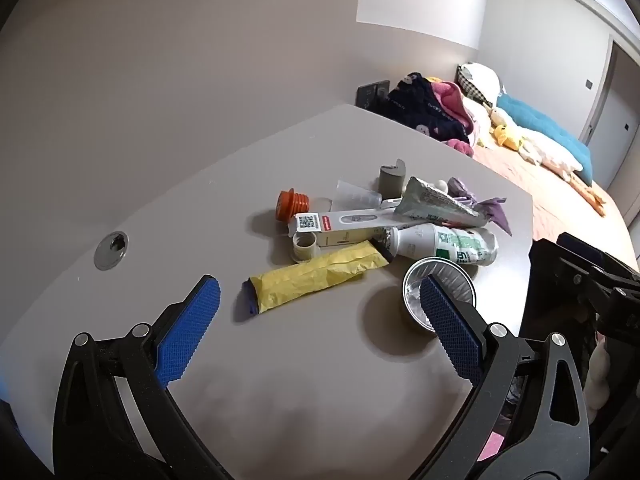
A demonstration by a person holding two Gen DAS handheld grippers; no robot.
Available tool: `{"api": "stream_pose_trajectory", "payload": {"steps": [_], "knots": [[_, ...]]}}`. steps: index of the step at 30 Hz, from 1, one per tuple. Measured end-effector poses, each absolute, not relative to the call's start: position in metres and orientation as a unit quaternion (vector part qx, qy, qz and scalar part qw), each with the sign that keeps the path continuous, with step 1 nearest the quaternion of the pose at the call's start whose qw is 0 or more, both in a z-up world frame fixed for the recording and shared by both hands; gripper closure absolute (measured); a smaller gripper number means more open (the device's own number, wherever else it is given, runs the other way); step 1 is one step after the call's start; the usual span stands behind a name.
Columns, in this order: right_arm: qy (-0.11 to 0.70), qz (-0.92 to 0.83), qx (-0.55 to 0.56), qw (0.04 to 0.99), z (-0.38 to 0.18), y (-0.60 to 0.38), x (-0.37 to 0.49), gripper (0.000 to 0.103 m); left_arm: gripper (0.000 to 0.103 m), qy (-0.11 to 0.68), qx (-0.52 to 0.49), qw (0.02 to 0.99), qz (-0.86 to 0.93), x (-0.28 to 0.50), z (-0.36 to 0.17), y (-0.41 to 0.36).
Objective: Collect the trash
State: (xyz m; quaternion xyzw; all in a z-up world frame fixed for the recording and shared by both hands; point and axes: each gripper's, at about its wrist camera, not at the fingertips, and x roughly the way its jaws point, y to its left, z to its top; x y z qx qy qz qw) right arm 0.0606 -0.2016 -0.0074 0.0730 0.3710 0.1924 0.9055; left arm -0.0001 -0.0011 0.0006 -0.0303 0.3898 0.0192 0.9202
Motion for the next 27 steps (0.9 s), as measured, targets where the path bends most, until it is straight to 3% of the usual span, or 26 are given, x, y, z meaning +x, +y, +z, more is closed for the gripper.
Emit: {"api": "stream_pose_trajectory", "payload": {"steps": [27], "knots": [[0.373,0.182,0.082,0.906,-0.005,-0.205,0.063,0.003,0.006,0.382,-0.033,0.924,-0.002,0.001,0.007,-0.005]]}}
